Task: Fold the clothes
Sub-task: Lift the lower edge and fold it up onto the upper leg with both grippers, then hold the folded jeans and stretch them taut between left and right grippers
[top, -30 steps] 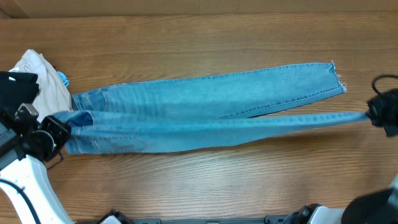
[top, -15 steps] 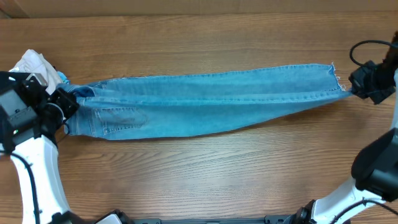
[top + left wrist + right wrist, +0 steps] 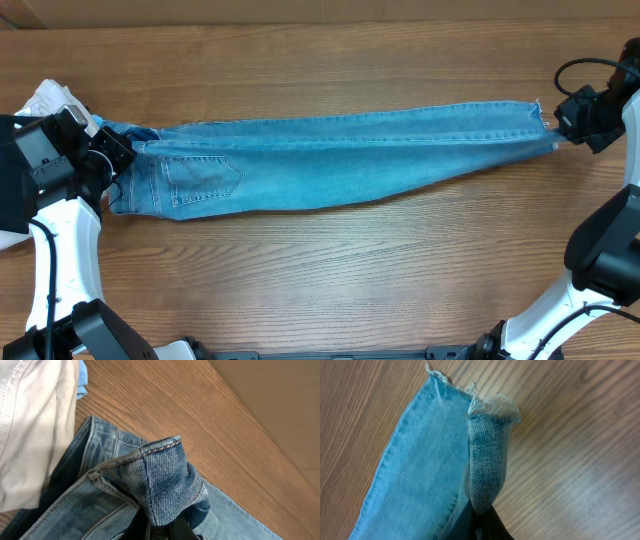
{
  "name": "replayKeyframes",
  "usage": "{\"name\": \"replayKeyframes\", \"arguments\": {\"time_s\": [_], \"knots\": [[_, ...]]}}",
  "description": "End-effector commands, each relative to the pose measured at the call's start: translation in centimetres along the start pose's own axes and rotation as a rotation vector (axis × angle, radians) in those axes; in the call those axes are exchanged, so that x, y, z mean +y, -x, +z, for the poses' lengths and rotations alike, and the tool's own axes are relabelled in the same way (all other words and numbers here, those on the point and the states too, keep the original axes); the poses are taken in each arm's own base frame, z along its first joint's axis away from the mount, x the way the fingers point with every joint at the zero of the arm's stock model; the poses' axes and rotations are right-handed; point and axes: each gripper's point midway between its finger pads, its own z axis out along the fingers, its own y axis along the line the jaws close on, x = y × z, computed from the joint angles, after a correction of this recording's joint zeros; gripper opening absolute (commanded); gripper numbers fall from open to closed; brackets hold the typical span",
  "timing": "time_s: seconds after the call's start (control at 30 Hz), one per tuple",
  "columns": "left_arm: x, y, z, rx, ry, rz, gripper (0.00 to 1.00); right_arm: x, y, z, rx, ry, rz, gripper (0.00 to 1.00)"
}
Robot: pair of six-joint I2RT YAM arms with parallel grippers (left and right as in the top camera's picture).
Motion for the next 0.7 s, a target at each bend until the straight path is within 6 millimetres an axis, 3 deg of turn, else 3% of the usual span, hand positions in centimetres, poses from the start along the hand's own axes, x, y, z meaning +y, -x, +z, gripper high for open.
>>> {"name": "replayKeyframes", "arguments": {"time_s": [0.0,0.33,0.5,0.67], "knots": [[1.1,2.7,-0.8,-0.094,0.076,-0.008,0.04,-0.1,2.3,-0.4,-0.089,-0.039,-0.011,0.04],[2.6,3.2,-0.8,-0.129,0.169,-0.008,0.04,0.9,2.4,0.8,-0.100,-0.042,-0.035,0.04],[3.5,2.4,0.6,-0.092,0.190,-0.019,0.04,0.7,2.2,2.0,-0.078,-0.055,-0.034,0.04],[4.1,1.9,1.4,-0.069,0.202,-0.025,0.04,0.6,2.3,1.9,-0.082,-0.060,-0.034,0.04]]}}
